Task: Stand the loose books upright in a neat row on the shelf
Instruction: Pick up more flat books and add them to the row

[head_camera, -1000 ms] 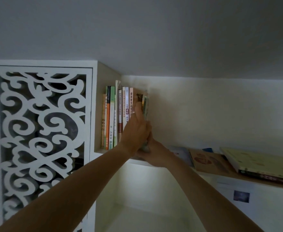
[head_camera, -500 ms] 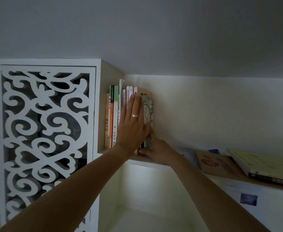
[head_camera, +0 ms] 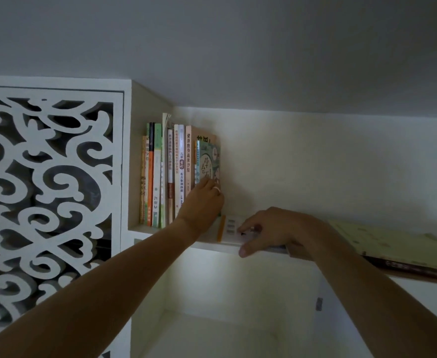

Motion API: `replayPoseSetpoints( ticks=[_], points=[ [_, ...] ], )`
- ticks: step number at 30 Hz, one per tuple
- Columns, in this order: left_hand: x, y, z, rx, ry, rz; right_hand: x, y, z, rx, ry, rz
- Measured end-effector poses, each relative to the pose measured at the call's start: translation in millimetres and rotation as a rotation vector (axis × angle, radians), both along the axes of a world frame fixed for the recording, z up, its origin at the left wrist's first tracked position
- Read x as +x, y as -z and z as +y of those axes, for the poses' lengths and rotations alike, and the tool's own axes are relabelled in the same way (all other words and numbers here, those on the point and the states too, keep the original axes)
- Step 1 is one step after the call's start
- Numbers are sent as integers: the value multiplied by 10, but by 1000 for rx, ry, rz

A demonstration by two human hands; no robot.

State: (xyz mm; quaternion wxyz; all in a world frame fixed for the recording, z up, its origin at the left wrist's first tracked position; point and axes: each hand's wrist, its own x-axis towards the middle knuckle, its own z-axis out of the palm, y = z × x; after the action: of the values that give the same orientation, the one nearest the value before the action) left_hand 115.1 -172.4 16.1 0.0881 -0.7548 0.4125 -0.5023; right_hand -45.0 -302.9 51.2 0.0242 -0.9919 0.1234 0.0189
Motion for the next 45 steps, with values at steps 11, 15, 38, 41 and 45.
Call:
replayPoseSetpoints(
  ticks=[11, 15, 38, 41, 45],
  points=[
    [-72, -70, -50, -418, 383, 349, -68, 174, 0, -147, -113, -519],
    [-115, -97, -27, -489, 434, 390, 40, 217, 51, -446, 0, -566],
    [-198, -134, -300, -700, 548, 628, 637, -297, 444, 470, -4, -1381],
    [-103, -139, -359, -757, 447, 544, 593, -251, 423, 578, -132, -1199],
    [-154, -102, -323, -969, 587, 497, 513, -43, 292, 695, -132, -956]
  ],
)
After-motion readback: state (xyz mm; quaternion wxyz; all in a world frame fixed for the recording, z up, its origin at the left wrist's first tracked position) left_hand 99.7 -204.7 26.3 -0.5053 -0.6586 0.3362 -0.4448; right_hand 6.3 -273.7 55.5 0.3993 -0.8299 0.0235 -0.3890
